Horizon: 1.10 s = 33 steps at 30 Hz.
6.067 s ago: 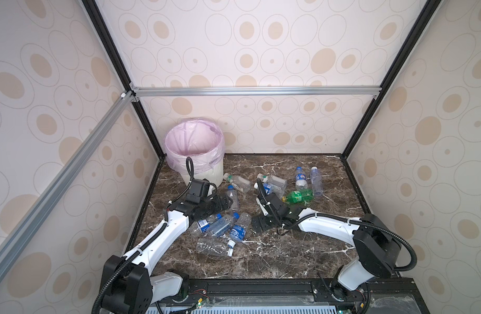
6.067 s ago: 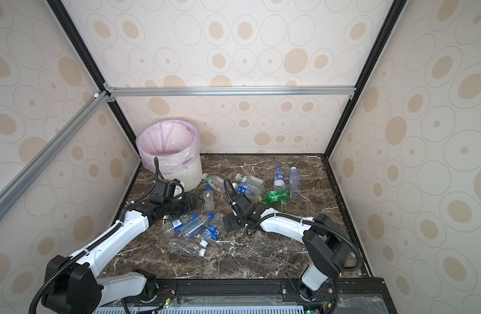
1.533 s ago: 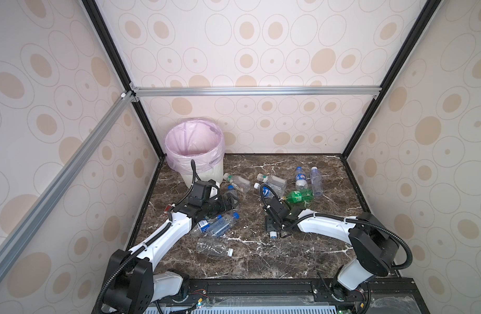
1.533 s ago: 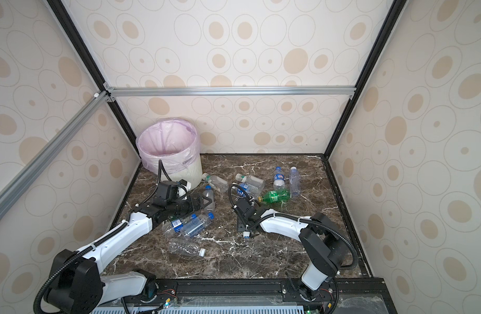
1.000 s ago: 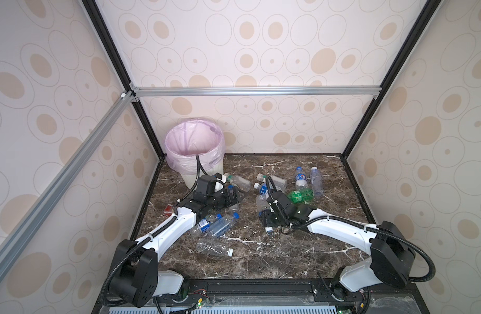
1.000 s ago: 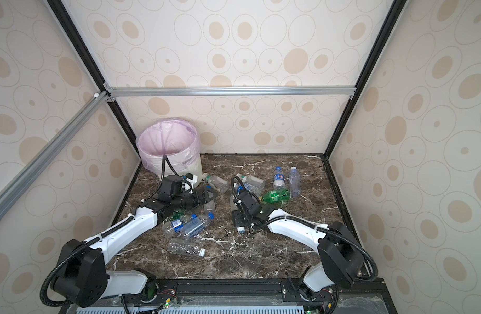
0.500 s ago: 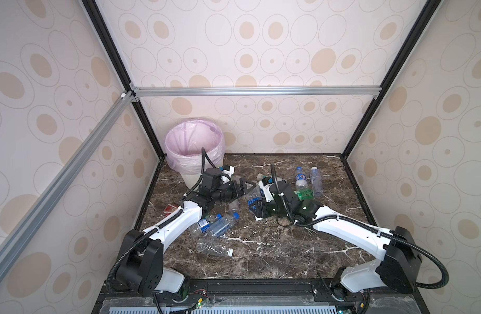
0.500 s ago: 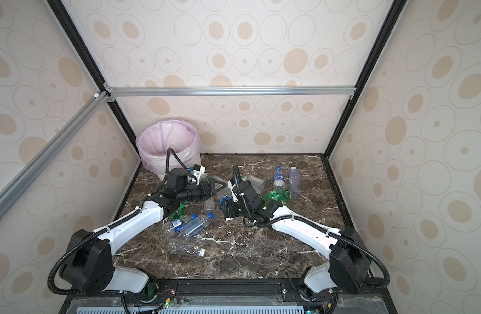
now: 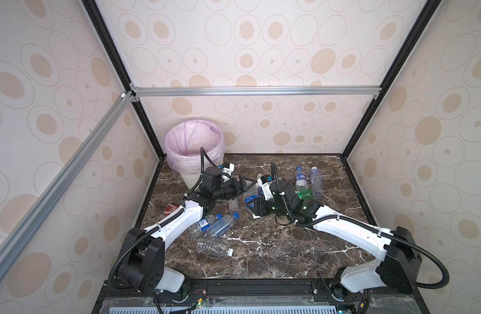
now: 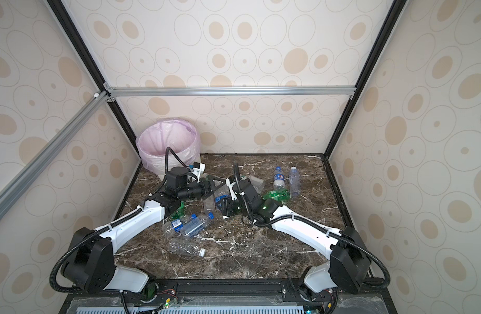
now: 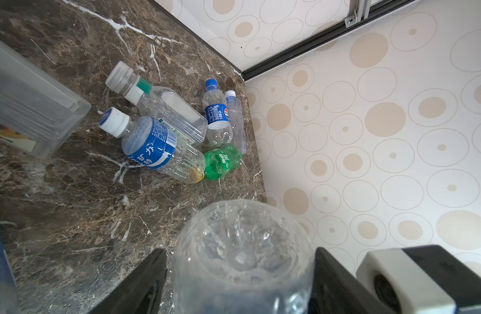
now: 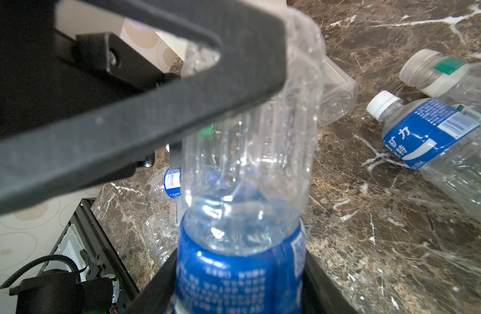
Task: Throw the plastic bottles in the bin
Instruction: 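Grasp the bottle's top with the left gripper while the right gripper holds it, then raise both grippers with the bottle over the bin and release it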
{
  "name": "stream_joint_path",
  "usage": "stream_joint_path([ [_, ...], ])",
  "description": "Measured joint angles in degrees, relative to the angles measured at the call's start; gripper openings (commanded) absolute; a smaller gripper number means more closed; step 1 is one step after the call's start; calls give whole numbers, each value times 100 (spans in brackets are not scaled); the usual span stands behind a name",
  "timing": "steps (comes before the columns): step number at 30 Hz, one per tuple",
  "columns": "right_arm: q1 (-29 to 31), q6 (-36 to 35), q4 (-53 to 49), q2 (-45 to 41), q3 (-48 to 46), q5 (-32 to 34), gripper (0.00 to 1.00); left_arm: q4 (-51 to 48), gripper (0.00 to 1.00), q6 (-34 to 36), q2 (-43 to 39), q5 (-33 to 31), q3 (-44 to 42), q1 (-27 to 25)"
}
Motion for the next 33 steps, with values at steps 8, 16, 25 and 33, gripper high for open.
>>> stream_joint_path([
  [8, 7, 57, 44, 0, 31, -13, 64, 90, 59, 4, 0, -24, 0, -13],
  [16, 35, 39, 37, -114, 33, 144, 87, -46, 56, 85, -79, -442, 13, -13],
  [25, 42, -273, -232, -382, 302, 466, 100, -852, 55, 658, -90, -1257, 855, 22],
  [33, 46, -756, -470, -367, 1086, 896, 100, -1690, 54, 1464, -90, -2159, 2063, 96],
])
